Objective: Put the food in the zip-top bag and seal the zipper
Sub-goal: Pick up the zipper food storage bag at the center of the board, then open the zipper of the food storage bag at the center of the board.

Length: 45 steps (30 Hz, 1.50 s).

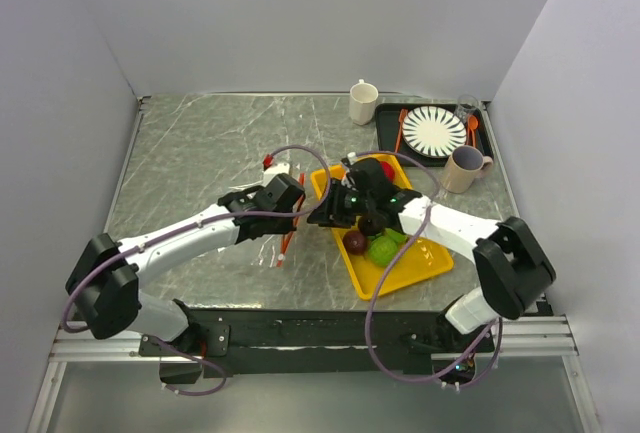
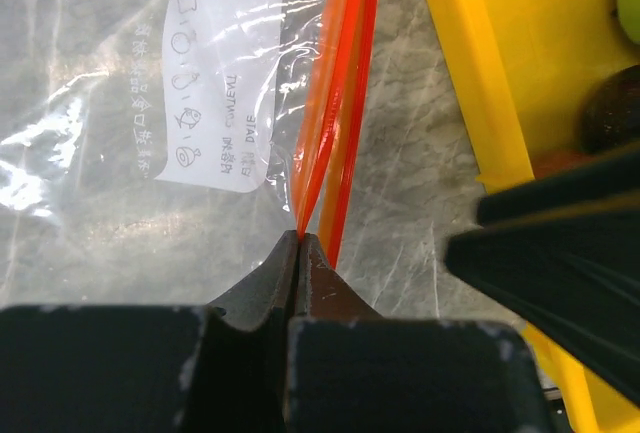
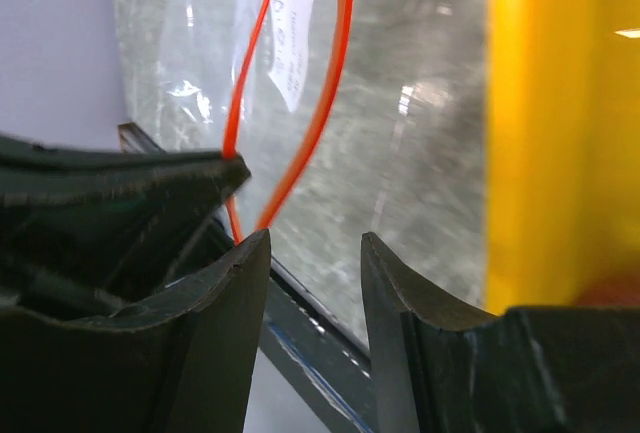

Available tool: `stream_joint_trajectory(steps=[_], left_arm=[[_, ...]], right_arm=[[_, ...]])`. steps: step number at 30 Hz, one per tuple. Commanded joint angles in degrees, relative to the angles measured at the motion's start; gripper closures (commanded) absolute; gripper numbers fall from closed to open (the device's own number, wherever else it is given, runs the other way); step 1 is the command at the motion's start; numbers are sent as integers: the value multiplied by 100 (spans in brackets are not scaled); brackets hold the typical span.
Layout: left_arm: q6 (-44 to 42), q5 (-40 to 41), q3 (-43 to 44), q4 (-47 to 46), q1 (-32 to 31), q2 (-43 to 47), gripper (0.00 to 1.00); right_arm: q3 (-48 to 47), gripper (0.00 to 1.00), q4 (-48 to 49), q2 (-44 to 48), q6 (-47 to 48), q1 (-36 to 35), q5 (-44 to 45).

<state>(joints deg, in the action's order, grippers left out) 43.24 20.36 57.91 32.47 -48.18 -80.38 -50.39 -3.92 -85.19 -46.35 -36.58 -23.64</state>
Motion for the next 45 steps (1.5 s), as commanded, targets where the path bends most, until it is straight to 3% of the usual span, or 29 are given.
stream_joint_trajectory(steps=[1,5,8,12,14,15,19,28,32,33,35,37,40,45], left_arm=[[140,126,-43,40,19,374,99],[193,65,-8,58,11,531,99],[202,100,-43,58,20,646,99],[140,143,53,128,20,673,99],[149,187,106,224,28,673,99],[210,275,133,268,28,690,99],[378,530,238,550,151,1093,99],[264,540,142,877,828,1806,99],[325,302,-60,665,837,1666,99],[316,206,-113,595,837,1631,99],[325,135,-245,402,837,1552,99],[342,56,-359,278,837,1464,99],[343,-75,-403,111,828,1385,99],[299,-216,-438,-100,837,1297,99]], right_arm=[[-349,51,705,-401,-313,-209,-229],[-515,51,901,-814,-471,-323,-395],[-498,51,1586,-1113,-753,-332,-668],[-893,52,1448,-1518,-639,-350,-633],[-1200,61,1071,-1720,-472,-359,-432],[-1279,72,643,-1773,-402,-350,-100],[-1604,100,-213,-2062,-51,-359,595],[-2097,100,-978,-2670,371,-359,1028],[-2080,86,-882,-2389,609,-368,984],[-2063,73,-882,-2162,705,-376,1062],[-1940,63,-873,-1889,776,-368,1098],[-1739,41,-856,-1258,829,-368,1256],[-1536,34,-961,-658,864,-376,1580],[-1211,34,-1750,237,821,-341,2748]])
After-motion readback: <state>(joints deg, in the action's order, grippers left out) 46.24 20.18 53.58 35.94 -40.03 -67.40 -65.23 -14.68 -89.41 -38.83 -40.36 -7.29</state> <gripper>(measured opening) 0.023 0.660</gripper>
